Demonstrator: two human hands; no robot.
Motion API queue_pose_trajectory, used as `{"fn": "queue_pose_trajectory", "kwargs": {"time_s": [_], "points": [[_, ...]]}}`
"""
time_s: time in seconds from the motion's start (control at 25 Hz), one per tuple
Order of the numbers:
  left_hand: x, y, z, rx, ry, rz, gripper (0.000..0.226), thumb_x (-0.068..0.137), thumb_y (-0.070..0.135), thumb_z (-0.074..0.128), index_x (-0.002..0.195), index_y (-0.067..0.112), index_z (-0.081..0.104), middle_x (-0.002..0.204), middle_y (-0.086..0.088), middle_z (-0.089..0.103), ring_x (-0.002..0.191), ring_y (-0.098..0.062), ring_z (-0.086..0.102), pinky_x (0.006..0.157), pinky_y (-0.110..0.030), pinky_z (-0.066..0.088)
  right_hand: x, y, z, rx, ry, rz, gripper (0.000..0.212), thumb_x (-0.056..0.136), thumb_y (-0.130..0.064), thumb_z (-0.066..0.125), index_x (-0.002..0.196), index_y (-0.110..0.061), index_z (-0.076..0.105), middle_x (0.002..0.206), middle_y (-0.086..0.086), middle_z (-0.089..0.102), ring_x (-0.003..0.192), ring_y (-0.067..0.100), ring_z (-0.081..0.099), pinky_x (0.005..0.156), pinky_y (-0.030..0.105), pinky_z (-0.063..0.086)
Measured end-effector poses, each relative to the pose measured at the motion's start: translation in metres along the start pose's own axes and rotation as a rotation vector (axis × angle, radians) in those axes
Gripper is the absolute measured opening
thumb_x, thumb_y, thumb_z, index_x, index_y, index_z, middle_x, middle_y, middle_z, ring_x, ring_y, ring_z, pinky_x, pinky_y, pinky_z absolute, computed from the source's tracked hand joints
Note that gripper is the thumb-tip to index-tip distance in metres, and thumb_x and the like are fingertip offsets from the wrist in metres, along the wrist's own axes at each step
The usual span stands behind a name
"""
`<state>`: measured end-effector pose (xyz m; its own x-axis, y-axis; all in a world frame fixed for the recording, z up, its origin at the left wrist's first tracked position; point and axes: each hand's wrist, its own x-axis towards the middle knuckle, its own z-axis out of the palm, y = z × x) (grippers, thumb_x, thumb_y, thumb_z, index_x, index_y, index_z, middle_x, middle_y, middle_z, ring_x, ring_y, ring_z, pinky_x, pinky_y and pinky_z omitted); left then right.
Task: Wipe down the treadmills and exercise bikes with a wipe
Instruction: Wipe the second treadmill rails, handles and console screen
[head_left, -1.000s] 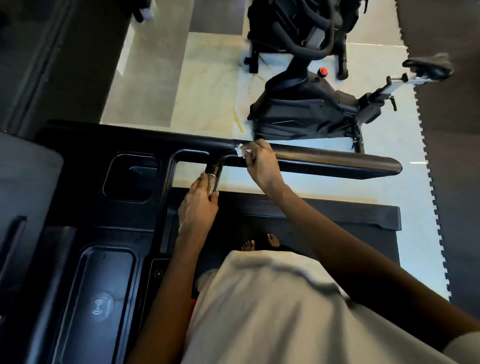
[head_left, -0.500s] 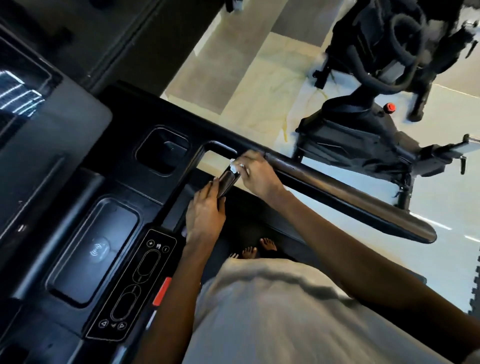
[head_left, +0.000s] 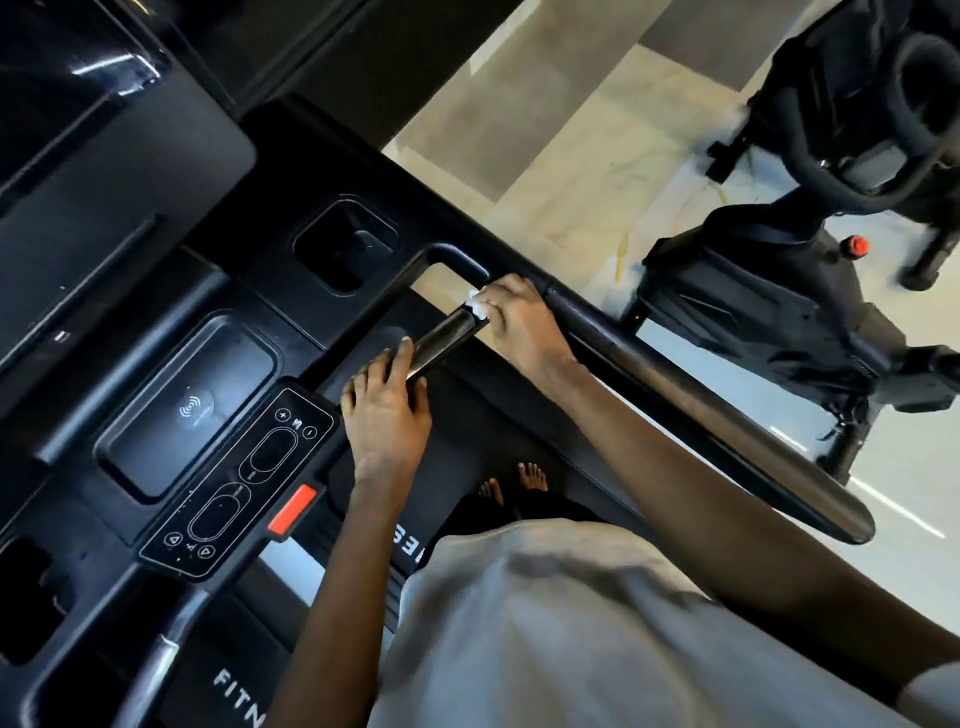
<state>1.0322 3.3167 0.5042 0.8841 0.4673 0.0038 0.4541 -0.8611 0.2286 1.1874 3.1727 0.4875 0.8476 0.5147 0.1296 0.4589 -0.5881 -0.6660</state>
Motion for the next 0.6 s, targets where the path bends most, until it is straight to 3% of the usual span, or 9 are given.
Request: {"fn": "queue_pose_trajectory", "kwargs": {"time_s": [0.12,0.28,0.48,0.6], "points": [[0.003,-0.002,-0.003,-0.01,0.0,-0.057,0.053,0.093,0.033,0.066,0.142,0.018,0.053,0.122,-0.015,0.064,0.11,-0.039,0.058,0.094,-0.053,0.043,0.009,0.006,-0.002,-0.005,0.024,0.139,0.027,0.093,-0.003,0.051,0.108,-0.01,0.073,0.113,0.008,0.061,0.107,0.027,0.056,0.096,0.038,0.049],[0.0,-0.003,0.002,0.075,0.061,0.017,0.051,0.093,0.033,0.064,0.14,0.014,0.055,0.117,-0.018,0.065,0.1,-0.04,0.06,0.087,-0.051,0.045,-0.01,-0.022,0.013,-0.01,-0.097,-0.123,0.026,0.097,-0.009,0.05,0.109,-0.011,0.073,0.113,0.004,0.063,0.104,0.023,0.057,0.096,0.027,0.044],[-0.003,-0.006,0.006,0.058,0.119,0.036,0.051,0.096,0.034,0.06,0.143,0.016,0.052,0.123,-0.016,0.063,0.104,-0.037,0.059,0.092,-0.05,0.044,0.008,0.004,-0.011,-0.04,0.04,0.095,0.025,0.092,0.003,0.053,0.106,-0.003,0.072,0.113,0.012,0.053,0.102,0.026,0.058,0.096,0.038,0.052],[-0.003,-0.007,0.008,0.066,0.115,0.019,0.05,0.098,0.037,0.057,0.144,0.018,0.05,0.124,-0.013,0.063,0.105,-0.035,0.058,0.094,-0.049,0.043,0.011,-0.007,-0.008,-0.067,-0.007,0.039,0.023,0.093,-0.001,0.054,0.102,-0.008,0.074,0.108,0.009,0.056,0.097,0.024,0.06,0.095,0.038,0.052]]}}
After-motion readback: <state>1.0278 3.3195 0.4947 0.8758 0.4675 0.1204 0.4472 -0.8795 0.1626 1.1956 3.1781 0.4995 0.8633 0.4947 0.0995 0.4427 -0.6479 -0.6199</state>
